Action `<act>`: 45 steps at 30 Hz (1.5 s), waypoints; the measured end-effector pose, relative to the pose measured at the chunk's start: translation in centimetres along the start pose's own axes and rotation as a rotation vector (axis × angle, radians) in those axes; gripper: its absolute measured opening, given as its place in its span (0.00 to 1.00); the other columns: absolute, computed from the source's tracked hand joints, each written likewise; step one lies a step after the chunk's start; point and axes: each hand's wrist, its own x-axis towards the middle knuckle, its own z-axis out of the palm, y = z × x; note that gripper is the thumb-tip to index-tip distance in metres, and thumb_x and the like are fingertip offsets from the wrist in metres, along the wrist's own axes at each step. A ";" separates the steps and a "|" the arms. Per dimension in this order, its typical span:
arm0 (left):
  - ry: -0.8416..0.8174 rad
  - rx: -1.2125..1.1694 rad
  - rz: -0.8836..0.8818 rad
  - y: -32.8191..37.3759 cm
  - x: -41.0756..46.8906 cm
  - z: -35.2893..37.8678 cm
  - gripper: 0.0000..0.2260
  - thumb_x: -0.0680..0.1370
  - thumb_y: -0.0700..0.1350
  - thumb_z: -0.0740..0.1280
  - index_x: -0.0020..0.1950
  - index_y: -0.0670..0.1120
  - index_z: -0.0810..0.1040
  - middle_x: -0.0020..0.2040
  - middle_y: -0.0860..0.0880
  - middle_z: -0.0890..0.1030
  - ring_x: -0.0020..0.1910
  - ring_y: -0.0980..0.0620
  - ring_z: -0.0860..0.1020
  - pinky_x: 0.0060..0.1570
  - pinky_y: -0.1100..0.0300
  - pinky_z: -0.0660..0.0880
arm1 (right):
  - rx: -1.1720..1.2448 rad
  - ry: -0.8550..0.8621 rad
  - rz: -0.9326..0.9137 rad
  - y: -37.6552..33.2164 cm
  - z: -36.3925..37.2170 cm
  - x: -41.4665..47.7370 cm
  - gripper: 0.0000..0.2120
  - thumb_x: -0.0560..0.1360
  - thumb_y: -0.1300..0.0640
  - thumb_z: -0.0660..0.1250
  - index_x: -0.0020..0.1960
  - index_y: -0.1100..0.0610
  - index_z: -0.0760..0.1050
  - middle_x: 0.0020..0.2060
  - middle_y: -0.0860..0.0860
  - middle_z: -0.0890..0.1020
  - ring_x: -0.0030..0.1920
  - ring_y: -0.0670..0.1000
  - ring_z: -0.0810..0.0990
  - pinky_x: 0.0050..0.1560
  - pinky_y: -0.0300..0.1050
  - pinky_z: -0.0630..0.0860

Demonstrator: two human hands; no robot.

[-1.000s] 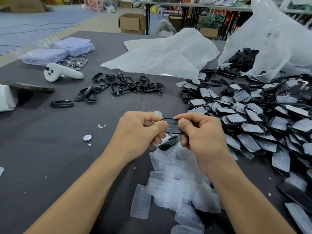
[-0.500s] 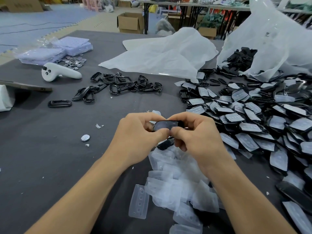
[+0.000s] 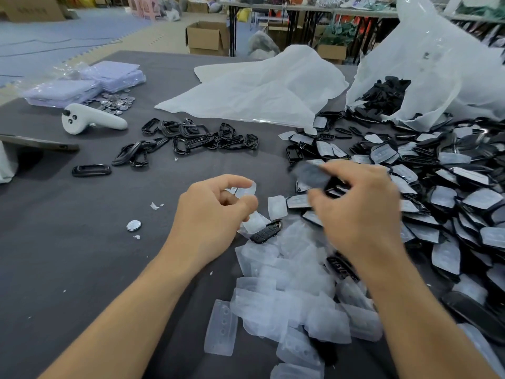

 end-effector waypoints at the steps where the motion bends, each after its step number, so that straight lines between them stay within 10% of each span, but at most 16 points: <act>1: 0.032 0.082 0.015 -0.2 0.0 -0.1 0.06 0.75 0.49 0.74 0.48 0.61 0.84 0.33 0.55 0.85 0.29 0.59 0.79 0.39 0.62 0.75 | -0.092 0.052 0.056 1.0 -0.5 0.7 0.18 0.72 0.51 0.77 0.61 0.48 0.83 0.48 0.43 0.83 0.55 0.52 0.76 0.62 0.53 0.73; 5: 0.127 0.116 0.013 -0.2 0.2 0.3 0.09 0.75 0.47 0.72 0.43 0.63 0.84 0.32 0.57 0.84 0.31 0.56 0.80 0.39 0.58 0.78 | -0.214 0.055 0.340 3.2 -1.9 1.9 0.32 0.73 0.46 0.76 0.74 0.54 0.73 0.66 0.57 0.79 0.71 0.60 0.71 0.73 0.58 0.63; 10: 0.386 0.262 0.032 -0.7 2.6 -0.2 0.06 0.74 0.47 0.69 0.45 0.58 0.83 0.36 0.63 0.83 0.37 0.61 0.80 0.41 0.63 0.73 | -0.137 -0.066 0.126 0.2 0.3 0.1 0.23 0.76 0.49 0.73 0.68 0.52 0.77 0.70 0.52 0.77 0.73 0.53 0.68 0.71 0.46 0.58; 18: 0.271 0.733 0.024 -3.8 10.3 -3.8 0.27 0.80 0.45 0.64 0.80 0.46 0.67 0.81 0.43 0.65 0.81 0.43 0.58 0.80 0.51 0.52 | -0.016 -0.473 -0.168 -2.5 4.5 -3.2 0.16 0.82 0.52 0.63 0.68 0.49 0.78 0.76 0.47 0.71 0.75 0.45 0.56 0.77 0.40 0.44; 25: 0.345 0.733 0.068 -4.0 11.7 -4.8 0.14 0.78 0.44 0.70 0.63 0.48 0.83 0.57 0.45 0.87 0.61 0.40 0.81 0.62 0.50 0.74 | 0.078 -0.435 -0.119 -2.0 4.0 -2.4 0.13 0.78 0.62 0.66 0.56 0.50 0.84 0.67 0.45 0.79 0.72 0.44 0.65 0.67 0.28 0.52; 29: 0.455 0.657 0.154 -3.5 10.6 -5.0 0.14 0.80 0.42 0.69 0.65 0.46 0.82 0.53 0.46 0.88 0.59 0.39 0.81 0.66 0.50 0.71 | 0.099 -0.447 -0.068 -1.5 2.8 -1.9 0.16 0.73 0.69 0.66 0.43 0.50 0.86 0.58 0.40 0.79 0.70 0.46 0.72 0.65 0.32 0.62; 35: 0.653 0.375 0.157 -0.1 7.0 -3.9 0.21 0.80 0.43 0.64 0.73 0.54 0.73 0.41 0.60 0.80 0.51 0.47 0.78 0.55 0.54 0.71 | -0.015 -0.639 -0.163 -1.8 1.7 -1.8 0.13 0.74 0.61 0.72 0.50 0.43 0.85 0.68 0.40 0.78 0.74 0.42 0.64 0.66 0.28 0.53; 39: 0.356 0.203 -0.042 0.7 2.8 -2.1 0.31 0.76 0.46 0.61 0.78 0.66 0.61 0.37 0.62 0.80 0.41 0.56 0.79 0.50 0.52 0.77 | 0.059 -0.588 -0.116 -1.9 1.5 -1.9 0.11 0.70 0.63 0.75 0.45 0.47 0.85 0.57 0.38 0.79 0.66 0.41 0.73 0.56 0.17 0.57; 42: 0.217 -0.054 -0.077 0.2 0.2 -1.4 0.31 0.77 0.41 0.65 0.77 0.64 0.64 0.36 0.58 0.82 0.29 0.58 0.80 0.34 0.57 0.80 | 0.150 -0.539 -0.015 -2.0 1.4 -2.0 0.09 0.68 0.62 0.76 0.38 0.47 0.82 0.51 0.43 0.85 0.52 0.44 0.82 0.52 0.31 0.75; 45: 0.018 -0.341 -0.170 0.0 -0.6 -1.5 0.24 0.78 0.34 0.70 0.68 0.56 0.76 0.38 0.51 0.84 0.35 0.54 0.83 0.38 0.55 0.84 | 0.249 -0.456 0.094 -2.2 1.6 -2.1 0.10 0.71 0.59 0.76 0.40 0.45 0.81 0.41 0.45 0.86 0.40 0.46 0.83 0.42 0.42 0.79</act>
